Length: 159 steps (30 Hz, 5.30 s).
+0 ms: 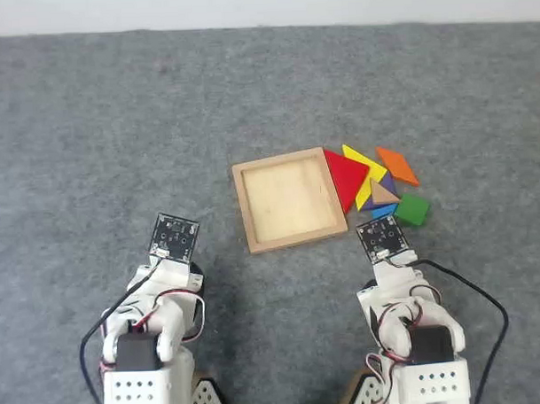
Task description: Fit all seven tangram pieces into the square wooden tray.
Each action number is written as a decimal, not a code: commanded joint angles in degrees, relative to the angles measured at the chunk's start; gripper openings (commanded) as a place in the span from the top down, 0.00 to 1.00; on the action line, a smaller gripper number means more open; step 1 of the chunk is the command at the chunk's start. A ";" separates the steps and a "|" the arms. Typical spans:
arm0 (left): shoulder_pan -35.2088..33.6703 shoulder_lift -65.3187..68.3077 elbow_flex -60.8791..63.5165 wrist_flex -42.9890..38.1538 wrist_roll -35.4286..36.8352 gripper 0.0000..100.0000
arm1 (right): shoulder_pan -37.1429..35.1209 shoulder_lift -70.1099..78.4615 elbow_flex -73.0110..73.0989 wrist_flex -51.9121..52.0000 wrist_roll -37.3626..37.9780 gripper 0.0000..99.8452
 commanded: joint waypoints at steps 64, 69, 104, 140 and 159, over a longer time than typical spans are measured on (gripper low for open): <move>-0.09 -1.23 -0.66 0.18 -0.62 0.91 | -2.51 87.52 -71.74 -10.51 1.14 0.66; -0.09 -1.23 -0.66 0.18 -0.62 0.91 | -4.79 101.76 -81.41 -13.85 -9.23 0.66; -0.09 -1.23 -0.66 0.18 -0.62 0.91 | -6.90 130.95 -98.02 -19.74 -8.53 0.66; -0.09 -1.23 -0.66 0.18 -0.62 0.91 | -6.90 132.97 -98.37 -23.34 -8.09 0.87; -0.09 -1.23 -0.66 0.18 -0.62 0.91 | -12.35 117.76 -105.49 0.13 -10.64 0.99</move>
